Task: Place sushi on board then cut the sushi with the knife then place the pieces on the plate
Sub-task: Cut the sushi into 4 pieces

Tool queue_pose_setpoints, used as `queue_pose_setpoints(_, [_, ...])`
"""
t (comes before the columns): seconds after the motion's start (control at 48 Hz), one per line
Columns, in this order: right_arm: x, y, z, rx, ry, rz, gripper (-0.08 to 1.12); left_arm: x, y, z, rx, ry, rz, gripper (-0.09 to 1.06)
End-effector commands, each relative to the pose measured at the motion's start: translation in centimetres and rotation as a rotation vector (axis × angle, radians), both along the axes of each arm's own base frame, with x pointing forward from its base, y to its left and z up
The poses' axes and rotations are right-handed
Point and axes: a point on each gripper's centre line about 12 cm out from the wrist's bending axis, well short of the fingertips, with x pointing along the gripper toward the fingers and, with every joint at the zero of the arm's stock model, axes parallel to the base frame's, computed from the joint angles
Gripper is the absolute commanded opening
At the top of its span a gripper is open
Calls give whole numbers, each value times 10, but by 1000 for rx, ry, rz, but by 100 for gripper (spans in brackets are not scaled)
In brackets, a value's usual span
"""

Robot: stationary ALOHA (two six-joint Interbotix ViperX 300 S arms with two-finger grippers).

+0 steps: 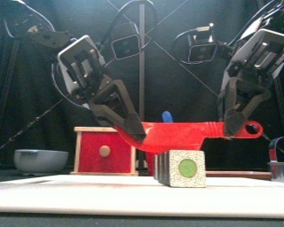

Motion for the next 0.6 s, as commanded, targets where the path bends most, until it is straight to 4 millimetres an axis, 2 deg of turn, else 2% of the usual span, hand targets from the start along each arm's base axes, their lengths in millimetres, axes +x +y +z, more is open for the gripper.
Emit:
queue_pose_setpoints(0.021, [3,-2,6,3,-20,-10,36,2,-11,8,-3,-24,-26,48])
queue_pose_setpoints(0.604, [4,-4,18,-4,-53,-8,36,4,-6,21,8,-61,-29,48])
